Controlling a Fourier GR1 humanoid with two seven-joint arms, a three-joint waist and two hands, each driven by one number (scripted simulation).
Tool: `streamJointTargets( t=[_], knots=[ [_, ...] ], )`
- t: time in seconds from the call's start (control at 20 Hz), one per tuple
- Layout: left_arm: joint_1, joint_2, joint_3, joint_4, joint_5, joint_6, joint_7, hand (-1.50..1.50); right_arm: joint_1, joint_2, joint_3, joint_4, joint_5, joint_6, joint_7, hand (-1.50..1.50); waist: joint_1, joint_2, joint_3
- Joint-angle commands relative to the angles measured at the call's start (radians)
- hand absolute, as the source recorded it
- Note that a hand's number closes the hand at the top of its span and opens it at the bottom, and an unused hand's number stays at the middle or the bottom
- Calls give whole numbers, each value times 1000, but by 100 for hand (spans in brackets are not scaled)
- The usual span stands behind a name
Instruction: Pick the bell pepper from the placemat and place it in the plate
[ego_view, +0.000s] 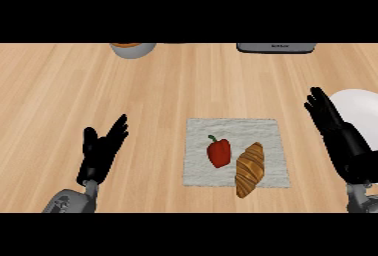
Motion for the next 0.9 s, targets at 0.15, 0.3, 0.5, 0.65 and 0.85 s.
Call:
streamJointTargets(
  t=[0.15, 0.3, 0.5, 0.65, 0.85],
  knots=[
    [-67, 85, 70, -74, -29, 1, -33, 0, -217, 69, 105, 111, -89, 279, -55, 150, 54, 17, -11],
    [-74, 61, 50, -54, -40, 11, -34, 0, -329, -188, 123, 44, 248, 281, -123, 150, 67, -23, -39],
    [-78, 63, 95, -39, -30, 10, -88, 0, -264, 139, 48, 392, 71, 238, -438, -150, 29, 29, -10],
    [-59, 95, 123, -69, -20, -9, -97, 0, -279, 113, 106, 576, 143, 404, -640, -150, 25, 22, -11],
    [-85, 96, 162, -16, -20, -12, -99, 0, -372, 94, 198, 638, 331, 401, -681, -150, -7, 12, -14]
  ],
)
